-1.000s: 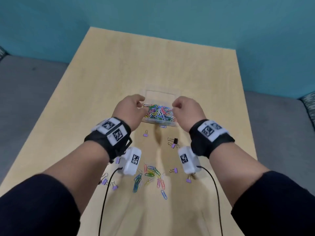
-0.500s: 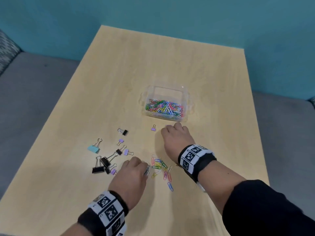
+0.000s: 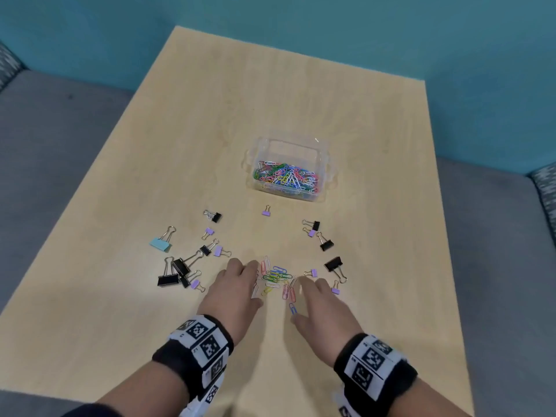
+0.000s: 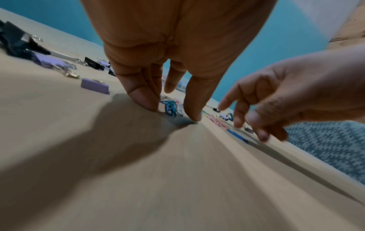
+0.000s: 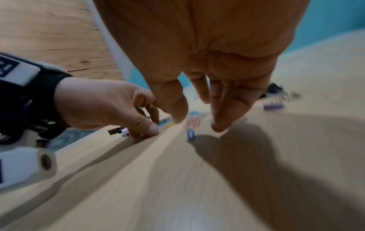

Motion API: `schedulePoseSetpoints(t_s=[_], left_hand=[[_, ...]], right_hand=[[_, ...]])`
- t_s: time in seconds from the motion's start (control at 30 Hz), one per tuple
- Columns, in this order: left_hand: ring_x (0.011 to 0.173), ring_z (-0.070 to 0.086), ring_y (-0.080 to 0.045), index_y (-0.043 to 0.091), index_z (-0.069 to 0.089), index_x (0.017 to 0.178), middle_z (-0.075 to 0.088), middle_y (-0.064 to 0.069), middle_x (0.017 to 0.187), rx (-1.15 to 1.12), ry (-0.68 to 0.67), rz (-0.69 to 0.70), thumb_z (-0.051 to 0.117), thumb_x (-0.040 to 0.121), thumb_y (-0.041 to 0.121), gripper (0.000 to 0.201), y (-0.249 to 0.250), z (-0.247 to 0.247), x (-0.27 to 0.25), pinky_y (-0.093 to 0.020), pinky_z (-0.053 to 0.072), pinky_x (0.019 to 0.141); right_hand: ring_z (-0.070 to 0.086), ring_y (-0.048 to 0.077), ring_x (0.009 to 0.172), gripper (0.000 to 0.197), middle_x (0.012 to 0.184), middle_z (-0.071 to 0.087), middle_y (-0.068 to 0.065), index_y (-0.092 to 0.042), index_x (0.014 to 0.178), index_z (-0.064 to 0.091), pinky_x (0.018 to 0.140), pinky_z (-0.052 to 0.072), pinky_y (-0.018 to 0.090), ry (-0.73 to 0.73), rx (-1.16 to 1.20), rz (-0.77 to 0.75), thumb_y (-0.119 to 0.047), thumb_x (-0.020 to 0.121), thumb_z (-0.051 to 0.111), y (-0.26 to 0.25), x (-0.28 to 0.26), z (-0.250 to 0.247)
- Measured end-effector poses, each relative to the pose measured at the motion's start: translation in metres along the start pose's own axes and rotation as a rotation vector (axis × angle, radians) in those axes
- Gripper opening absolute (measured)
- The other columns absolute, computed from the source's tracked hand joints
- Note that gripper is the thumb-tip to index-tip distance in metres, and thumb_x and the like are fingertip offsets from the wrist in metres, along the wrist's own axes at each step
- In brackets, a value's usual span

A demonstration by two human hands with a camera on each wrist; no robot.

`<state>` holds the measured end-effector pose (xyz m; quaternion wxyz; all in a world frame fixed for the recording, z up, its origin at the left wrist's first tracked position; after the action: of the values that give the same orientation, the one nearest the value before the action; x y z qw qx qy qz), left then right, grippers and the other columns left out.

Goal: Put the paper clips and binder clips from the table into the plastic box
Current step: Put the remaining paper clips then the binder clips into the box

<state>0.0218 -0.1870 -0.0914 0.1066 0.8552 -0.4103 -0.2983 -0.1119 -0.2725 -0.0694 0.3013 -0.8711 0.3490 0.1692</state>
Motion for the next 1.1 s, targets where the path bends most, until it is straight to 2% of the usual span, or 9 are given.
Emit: schedulePoseSetpoints(t_s=[0.07,0.17,0.23,0.33,0.47,0.67,0.83,0.97,1.1], left_hand=[[0.088,0.047,-0.021,0.028,0.034,0.127,0.035,0.003,0.102,0.003,0.001,0.006,0.065,0.079,0.028,0.056,0.002,0.0,0.003,-0.037,0.048,0.075],[0.09,0.05,-0.022,0.028,0.036,0.131,0.038,0.0,0.105,0.01,0.012,0.047,0.062,0.082,0.02,0.056,0.008,-0.001,0.014,-0.04,0.049,0.077],[0.091,0.051,-0.022,0.027,0.038,0.133,0.041,-0.001,0.107,0.023,0.024,0.083,0.06,0.084,0.017,0.055,0.013,-0.002,0.022,-0.037,0.049,0.078],[0.087,0.051,-0.022,0.027,0.043,0.132,0.044,-0.004,0.105,0.041,0.049,0.126,0.058,0.086,0.013,0.051,0.019,-0.005,0.033,-0.034,0.049,0.075],[0.071,0.042,-0.017,0.023,0.057,0.106,0.037,0.001,0.089,0.089,0.083,0.185,0.056,0.085,0.013,0.023,0.025,-0.007,0.041,-0.029,0.041,0.06],[0.063,0.03,-0.016,0.018,0.05,0.088,0.029,0.003,0.082,0.214,0.08,0.188,0.055,0.082,0.004,0.016,0.026,-0.003,0.038,-0.028,0.026,0.054],[0.065,0.032,-0.017,0.021,0.047,0.089,0.029,0.003,0.081,0.251,0.062,0.175,0.056,0.085,0.009,0.016,0.026,-0.003,0.037,-0.029,0.027,0.054],[0.066,0.032,-0.017,0.021,0.048,0.091,0.029,0.004,0.081,0.265,0.042,0.173,0.054,0.086,0.007,0.016,0.027,-0.007,0.039,-0.03,0.028,0.054],[0.068,0.032,-0.017,0.023,0.042,0.087,0.029,0.004,0.082,0.284,0.003,0.162,0.048,0.084,0.003,0.021,0.03,-0.011,0.039,-0.029,0.026,0.054]], right_hand=[[0.054,0.026,0.083,0.06,0.115,0.033,-0.002,-0.03,0.134,0.026,0.067,0.041,0.031,-0.005,0.057,0.026,-0.022,0.083,0.057,0.003,-0.003,0.011],[0.053,0.023,0.095,0.071,0.117,0.033,-0.001,-0.03,0.141,0.02,0.076,0.046,0.03,0.09,0.059,-0.024,-0.016,0.084,0.061,-0.007,0.017,0.011],[0.051,0.021,0.092,0.057,0.11,0.035,-0.001,-0.027,0.133,0.034,0.079,0.049,0.032,0.149,0.082,-0.057,-0.012,0.085,0.059,-0.014,0.034,0.007],[0.047,0.02,0.082,0.024,0.099,0.036,-0.001,-0.023,0.107,0.048,0.071,0.051,0.036,0.195,0.038,-0.083,-0.011,0.088,0.054,-0.02,0.055,-0.002],[0.047,0.023,0.08,0.013,0.1,0.042,0.004,-0.017,0.099,0.051,0.068,0.046,0.035,0.194,-0.004,-0.145,-0.009,0.089,0.049,-0.023,0.066,-0.005],[0.045,0.026,0.074,0.018,0.095,0.045,0.008,-0.014,0.087,0.047,0.06,0.035,0.033,0.167,-0.046,-0.187,0.002,0.083,0.049,-0.024,0.067,-0.001],[0.041,0.023,0.068,0.028,0.088,0.04,0.002,-0.021,0.079,0.035,0.059,0.029,0.03,0.135,-0.044,-0.133,0.001,0.083,0.052,-0.022,0.071,-0.005],[0.035,0.021,0.061,0.022,0.086,0.037,0.0,-0.018,0.081,0.039,0.046,0.02,0.03,0.084,-0.139,-0.116,-0.001,0.084,0.053,-0.023,0.073,-0.009],[0.033,0.022,0.062,0.021,0.087,0.041,0.002,-0.014,0.087,0.049,0.055,0.027,0.032,0.052,-0.212,-0.17,0.001,0.076,0.059,-0.026,0.075,-0.007]])
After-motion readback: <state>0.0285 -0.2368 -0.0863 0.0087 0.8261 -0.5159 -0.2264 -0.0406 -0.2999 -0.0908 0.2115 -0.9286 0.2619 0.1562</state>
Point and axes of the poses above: each hand's wrist, its own x-axis towards the middle knuckle, its own z-axis out of the palm, y = z × x, the point moved 9 cm from there along x, towards the middle knuckle
